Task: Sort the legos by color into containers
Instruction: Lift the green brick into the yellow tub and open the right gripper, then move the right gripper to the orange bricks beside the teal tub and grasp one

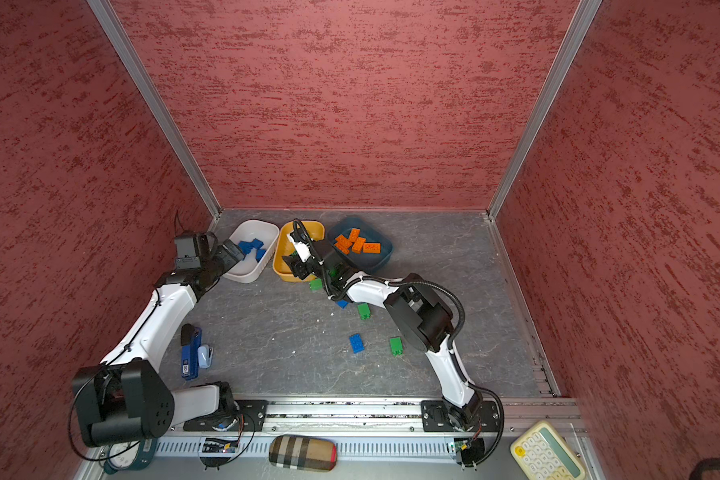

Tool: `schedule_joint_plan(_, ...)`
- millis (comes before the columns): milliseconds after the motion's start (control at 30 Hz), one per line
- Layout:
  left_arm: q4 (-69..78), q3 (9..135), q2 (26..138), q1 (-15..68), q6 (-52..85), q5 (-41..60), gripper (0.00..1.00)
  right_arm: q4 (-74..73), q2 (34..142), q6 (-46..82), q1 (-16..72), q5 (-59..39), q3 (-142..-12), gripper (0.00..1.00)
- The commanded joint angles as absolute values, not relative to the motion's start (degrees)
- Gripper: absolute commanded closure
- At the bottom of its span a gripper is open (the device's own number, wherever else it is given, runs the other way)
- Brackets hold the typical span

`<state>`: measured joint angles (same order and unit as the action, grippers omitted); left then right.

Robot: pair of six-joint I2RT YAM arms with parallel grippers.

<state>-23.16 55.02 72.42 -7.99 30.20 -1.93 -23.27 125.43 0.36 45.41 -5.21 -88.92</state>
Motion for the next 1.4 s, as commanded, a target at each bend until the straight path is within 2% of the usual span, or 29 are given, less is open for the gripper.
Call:
schedule_joint_plan(0,-24.17,54.34,70.30,-8.72,30.30,-2.31,0.01,-14.76,130.70,2.54,43.53,-9.05,-95.85,0.47)
schedule_joint_plan(233,-24.07,53.08,69.30,-9.31,30.39,-1.26,0.01,-4.22,140.33,0.73,42.45,-16.29,-111.52,0.42)
schedule_joint_plan(400,-23.30,53.43,70.46,-9.29,30.59,0.02,0.01,1.18,144.11,3.47,42.43,-12.12,-119.80,0.25)
schedule_joint_plan(467,-23.05,53.85,70.99,-9.30,30.56,0.73,0.01,1.63,143.51,3.15,42.45,-13.87,-120.16,0.21)
schedule_joint_plan(600,-23.84,56.27,72.35,-9.32,28.50,3.11,0.01,-1.54,139.65,0.31,42.52,-22.23,-115.38,0.16)
schedule_joint_plan(667,-25.16,58.17,73.01,-9.13,27.05,3.34,0.01,-4.86,136.78,0.27,42.54,-22.60,-111.11,0.14)
schedule_joint_plan(833,-25.20,59.04,72.91,-8.92,26.75,3.62,0.00,-10.52,128.74,0.88,42.54,-16.67,-100.76,0.09)
schedule_joint_plan(1033,-23.12,57.37,74.23,-8.20,28.80,3.89,0.01,-10.24,115.37,5.57,42.54,-7.78,-83.74,0.09)
schedule_joint_plan(1200,-23.43,58.28,76.04,-7.65,28.63,3.89,0.01,-1.21,107.34,18.14,42.45,2.77,-73.75,0.10)
schedule_joint_plan(1367,-27.57,62.20,76.86,-7.55,25.84,5.15,0.01,15.93,106.32,31.42,42.54,7.93,-76.42,0.10)
